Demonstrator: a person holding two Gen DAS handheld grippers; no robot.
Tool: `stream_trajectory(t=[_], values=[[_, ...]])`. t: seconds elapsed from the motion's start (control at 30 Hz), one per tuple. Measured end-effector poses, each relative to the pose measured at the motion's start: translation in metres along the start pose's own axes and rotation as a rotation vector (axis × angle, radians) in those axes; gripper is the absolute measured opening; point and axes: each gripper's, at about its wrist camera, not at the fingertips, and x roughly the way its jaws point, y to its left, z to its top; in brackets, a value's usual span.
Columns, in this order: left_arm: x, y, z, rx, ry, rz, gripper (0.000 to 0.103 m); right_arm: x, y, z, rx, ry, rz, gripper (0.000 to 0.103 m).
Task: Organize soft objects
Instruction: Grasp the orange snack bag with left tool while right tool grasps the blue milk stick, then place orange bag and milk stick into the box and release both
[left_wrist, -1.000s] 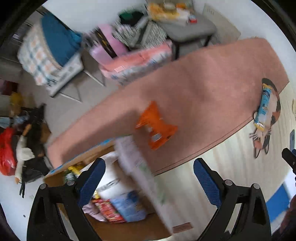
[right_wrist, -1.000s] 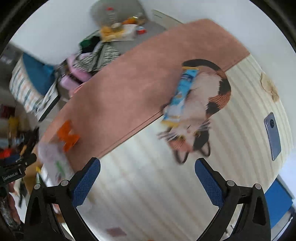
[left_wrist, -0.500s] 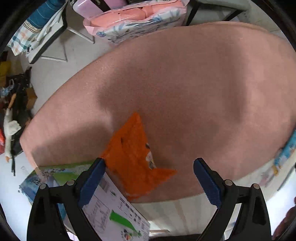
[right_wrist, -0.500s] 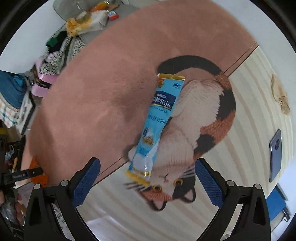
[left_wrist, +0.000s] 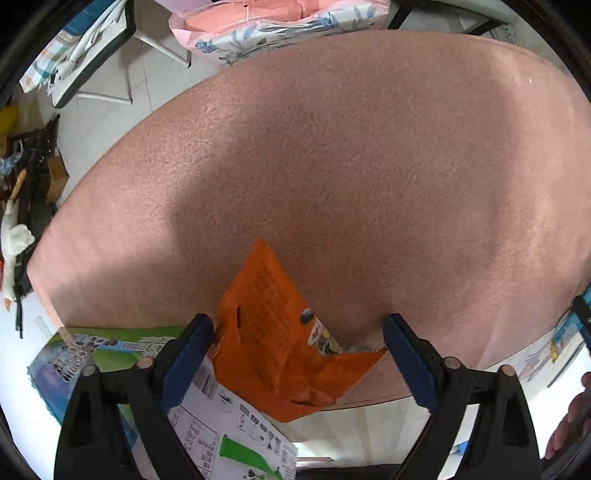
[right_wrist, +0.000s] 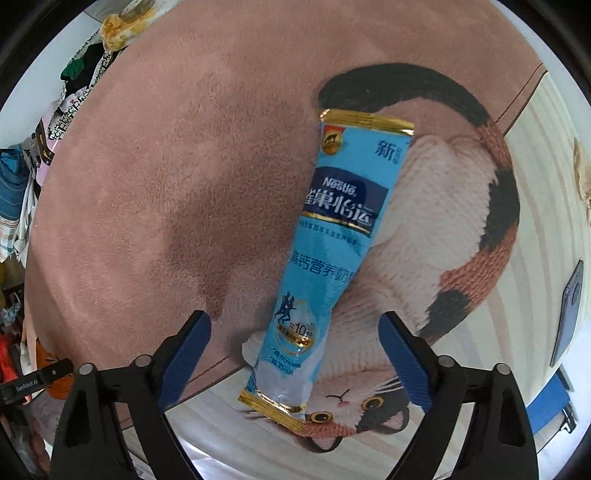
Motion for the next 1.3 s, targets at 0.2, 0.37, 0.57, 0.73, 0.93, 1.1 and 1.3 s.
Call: stream_trajectory(t=[0.2, 0.37, 0.57, 0.73, 0.93, 1.1, 1.3], values=[[-0.004, 0.000, -0.009, -0.029, 0.001, -0.096, 0.049, -0.001, 0.007, -0.002, -0.006, -0.033, -0.032, 0.072], [-0.003, -0.014, -0.024, 0.008, -0.056, -0.053, 0.046, -0.006, 0.014, -0.013, -0.024, -0.051, -0.041, 0.029], [-0.015, -0.029, -0.047, 0.046, -0.110, -0.065, 0.040, -0.004, 0.019, -0.037, -0.061, -0.045, 0.000, 0.018], [-0.037, -0.033, -0.078, 0.081, -0.178, -0.105, 0.032, -0.015, 0.032, -0.070, -0.118, -0.064, 0.049, 0.017], [-0.062, -0.020, -0.108, 0.090, -0.268, -0.106, 0.029, -0.042, 0.057, -0.106, -0.195, -0.093, 0.093, 0.016], [-0.082, -0.003, -0.145, 0.073, -0.313, -0.165, 0.029, -0.075, 0.089, -0.152, -0.274, -0.125, 0.152, 0.016], [-0.115, 0.042, -0.198, 0.040, -0.400, -0.206, 0.029, -0.139, 0.128, -0.228, -0.383, -0.165, 0.235, 0.016]])
